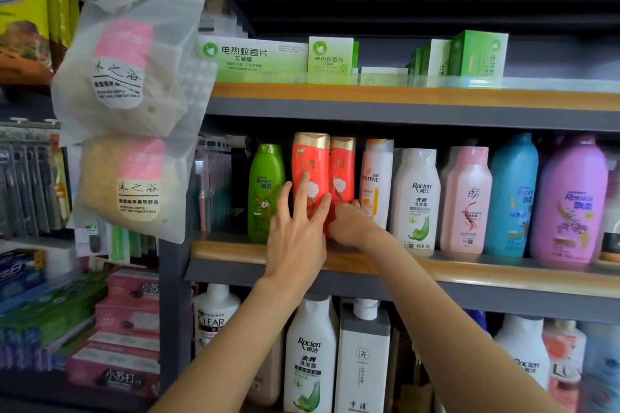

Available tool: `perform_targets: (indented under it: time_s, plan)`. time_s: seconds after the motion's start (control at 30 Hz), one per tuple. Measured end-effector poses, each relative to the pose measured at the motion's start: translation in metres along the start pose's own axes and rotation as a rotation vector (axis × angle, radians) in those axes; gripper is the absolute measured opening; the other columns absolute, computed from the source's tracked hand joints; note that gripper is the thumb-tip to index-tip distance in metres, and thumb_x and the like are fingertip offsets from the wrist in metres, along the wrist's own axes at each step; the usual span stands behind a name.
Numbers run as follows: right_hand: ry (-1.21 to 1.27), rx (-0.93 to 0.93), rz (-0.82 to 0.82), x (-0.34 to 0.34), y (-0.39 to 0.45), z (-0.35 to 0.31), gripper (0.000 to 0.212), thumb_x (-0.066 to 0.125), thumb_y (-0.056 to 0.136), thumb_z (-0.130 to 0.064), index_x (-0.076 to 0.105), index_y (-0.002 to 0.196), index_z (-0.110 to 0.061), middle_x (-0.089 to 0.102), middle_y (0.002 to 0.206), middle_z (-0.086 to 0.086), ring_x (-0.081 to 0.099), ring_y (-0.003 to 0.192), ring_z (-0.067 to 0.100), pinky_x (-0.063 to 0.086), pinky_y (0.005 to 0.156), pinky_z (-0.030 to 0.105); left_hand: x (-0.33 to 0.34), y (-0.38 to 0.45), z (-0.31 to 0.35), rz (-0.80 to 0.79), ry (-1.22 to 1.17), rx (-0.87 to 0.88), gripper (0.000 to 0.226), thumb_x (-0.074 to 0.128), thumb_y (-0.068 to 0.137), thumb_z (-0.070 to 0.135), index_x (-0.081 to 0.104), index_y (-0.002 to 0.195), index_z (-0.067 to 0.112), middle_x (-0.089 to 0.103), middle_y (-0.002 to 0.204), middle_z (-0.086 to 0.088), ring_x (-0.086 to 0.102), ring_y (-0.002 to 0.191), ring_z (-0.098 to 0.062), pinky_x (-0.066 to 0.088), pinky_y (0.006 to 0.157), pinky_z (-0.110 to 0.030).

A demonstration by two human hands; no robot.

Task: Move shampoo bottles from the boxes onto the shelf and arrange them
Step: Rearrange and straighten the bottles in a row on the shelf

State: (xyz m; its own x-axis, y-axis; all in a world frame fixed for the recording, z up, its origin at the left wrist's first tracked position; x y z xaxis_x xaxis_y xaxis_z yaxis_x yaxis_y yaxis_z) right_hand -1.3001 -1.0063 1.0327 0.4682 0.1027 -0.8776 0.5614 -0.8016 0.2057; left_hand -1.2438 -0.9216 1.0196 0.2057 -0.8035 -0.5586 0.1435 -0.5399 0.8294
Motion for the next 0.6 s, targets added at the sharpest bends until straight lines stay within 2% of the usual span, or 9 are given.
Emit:
perform_targets:
  time_s: [0.2, 0.3, 0.47, 0.6]
  plan:
    - [-0.097, -0.032, -0.020, 0.0013, 0.0050, 0.0008, 0.040, 0.034, 0.095, -0.008, 0.040, 0.134, 0.000, 0.045, 0.136, 0.016, 0.022, 0.136, 0.040, 0.023, 0.114, 0.041, 0.0048, -0.0006, 0.0008, 0.020, 0.009, 0.019, 0.062, 0.079, 0.052, -0.001, 0.068, 0.112, 0.014, 0.049, 0.136, -0.021, 0.054, 0.114, -0.045, 0.059, 0.054, -0.037]
    - [-0.132, -0.045, -0.031, 0.0012, 0.0017, -0.0023, 0.041, 0.034, 0.097, -0.009, 0.037, 0.137, -0.002, 0.042, 0.138, 0.015, 0.020, 0.136, 0.040, 0.023, 0.113, 0.040, 0.0048, -0.0007, 0.0008, 0.030, 0.023, 0.019, 0.060, 0.079, 0.053, 0.000, 0.069, 0.110, 0.015, 0.049, 0.136, -0.020, 0.054, 0.114, -0.044, 0.058, 0.052, -0.034]
    - [-0.185, -0.087, -0.059, 0.0031, 0.0036, -0.0072, 0.043, 0.032, 0.099, -0.013, 0.034, 0.141, -0.007, 0.038, 0.143, 0.013, 0.016, 0.138, 0.042, 0.017, 0.116, 0.045, 0.0047, -0.0001, 0.0007, 0.051, 0.041, 0.034, 0.057, 0.078, 0.056, 0.002, 0.070, 0.110, 0.016, 0.049, 0.136, -0.021, 0.054, 0.113, -0.043, 0.058, 0.052, -0.036]
    - [-0.171, -0.111, -0.067, 0.0061, 0.0079, -0.0074, 0.039, 0.032, 0.098, -0.011, 0.042, 0.135, -0.004, 0.046, 0.136, 0.014, 0.026, 0.134, 0.042, 0.019, 0.115, 0.045, 0.0053, -0.0005, -0.0004, 0.064, 0.071, 0.041, 0.057, 0.079, 0.056, 0.005, 0.069, 0.111, 0.018, 0.050, 0.135, -0.020, 0.055, 0.113, -0.042, 0.058, 0.052, -0.036]
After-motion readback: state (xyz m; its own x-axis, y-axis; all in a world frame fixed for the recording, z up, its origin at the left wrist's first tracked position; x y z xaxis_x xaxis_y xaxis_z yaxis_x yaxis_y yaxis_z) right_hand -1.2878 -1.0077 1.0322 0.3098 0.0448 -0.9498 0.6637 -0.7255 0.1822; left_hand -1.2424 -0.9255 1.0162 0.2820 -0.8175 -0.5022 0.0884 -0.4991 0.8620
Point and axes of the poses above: each hand's wrist, its own y-axis towards the middle knuckle, its own x-axis out of the palm, z = x × y, the point moved 5 cm from there along y, towards the middle knuckle
